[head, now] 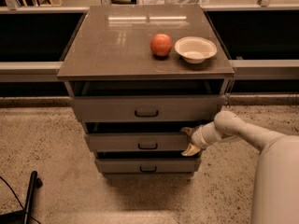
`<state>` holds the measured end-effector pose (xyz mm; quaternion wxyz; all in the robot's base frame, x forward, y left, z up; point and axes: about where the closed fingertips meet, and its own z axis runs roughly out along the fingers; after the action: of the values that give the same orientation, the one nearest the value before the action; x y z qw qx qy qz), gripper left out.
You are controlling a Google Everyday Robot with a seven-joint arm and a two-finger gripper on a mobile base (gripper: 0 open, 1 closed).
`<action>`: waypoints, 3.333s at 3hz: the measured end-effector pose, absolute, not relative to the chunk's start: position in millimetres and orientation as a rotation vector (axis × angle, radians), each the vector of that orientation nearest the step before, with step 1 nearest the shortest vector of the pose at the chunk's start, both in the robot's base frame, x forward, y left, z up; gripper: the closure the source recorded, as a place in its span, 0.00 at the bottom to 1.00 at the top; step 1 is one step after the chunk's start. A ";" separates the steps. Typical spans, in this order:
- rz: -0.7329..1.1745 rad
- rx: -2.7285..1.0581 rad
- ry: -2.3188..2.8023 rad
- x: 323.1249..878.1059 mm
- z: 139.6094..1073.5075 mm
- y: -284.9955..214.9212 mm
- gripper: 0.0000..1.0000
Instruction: Open middle drawer
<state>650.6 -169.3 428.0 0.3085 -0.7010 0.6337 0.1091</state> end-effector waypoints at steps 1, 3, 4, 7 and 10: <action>0.299 -1.933 1.633 637.7 436.9 -159.7 0.45; 0.357 -2.045 1.580 586.7 440.7 -147.2 0.47; 0.412 -2.032 1.607 555.9 435.8 -148.6 0.47; 0.440 -1.924 1.611 538.2 483.0 -140.3 0.01; 0.446 -1.936 1.697 619.4 486.2 -151.4 0.93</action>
Offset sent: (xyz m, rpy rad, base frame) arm -0.0844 0.0268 0.0222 -0.0912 0.0389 0.2318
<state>619.4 -151.4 486.2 0.2613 -0.7152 0.6268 0.1649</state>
